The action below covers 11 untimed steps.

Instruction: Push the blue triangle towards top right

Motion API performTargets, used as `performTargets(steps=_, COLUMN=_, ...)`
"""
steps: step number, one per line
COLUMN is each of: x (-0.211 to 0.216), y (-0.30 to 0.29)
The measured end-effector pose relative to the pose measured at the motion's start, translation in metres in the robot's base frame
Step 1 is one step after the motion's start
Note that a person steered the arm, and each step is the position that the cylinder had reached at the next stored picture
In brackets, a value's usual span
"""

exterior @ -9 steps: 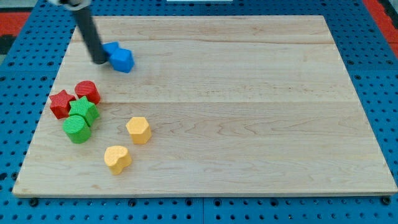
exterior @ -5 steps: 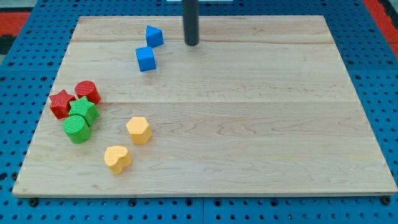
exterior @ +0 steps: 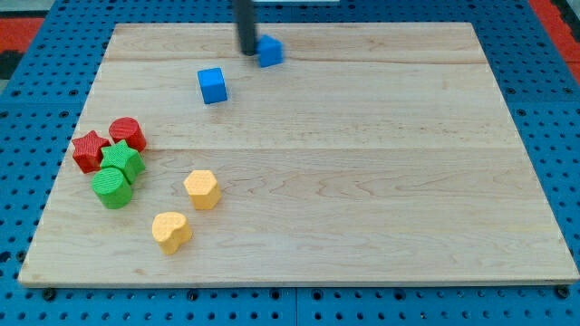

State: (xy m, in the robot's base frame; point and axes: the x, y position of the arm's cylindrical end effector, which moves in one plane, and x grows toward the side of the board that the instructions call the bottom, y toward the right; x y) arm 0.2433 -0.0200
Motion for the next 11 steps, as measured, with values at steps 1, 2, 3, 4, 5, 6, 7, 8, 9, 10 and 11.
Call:
performTargets(steps=1, x=-0.001, y=0.037)
performTargets(steps=2, x=-0.001, y=0.037)
performTargets(steps=3, x=-0.001, y=0.037)
performTargets(steps=4, x=-0.001, y=0.038)
performTargets(steps=5, x=-0.001, y=0.041)
performTargets(steps=6, x=-0.001, y=0.033)
performTargets(steps=7, x=-0.001, y=-0.003)
performTargets(steps=8, x=0.013, y=0.028)
performTargets(steps=9, x=0.01, y=0.118)
performTargets(steps=10, x=0.004, y=0.169)
performTargets(steps=11, x=0.053, y=0.146)
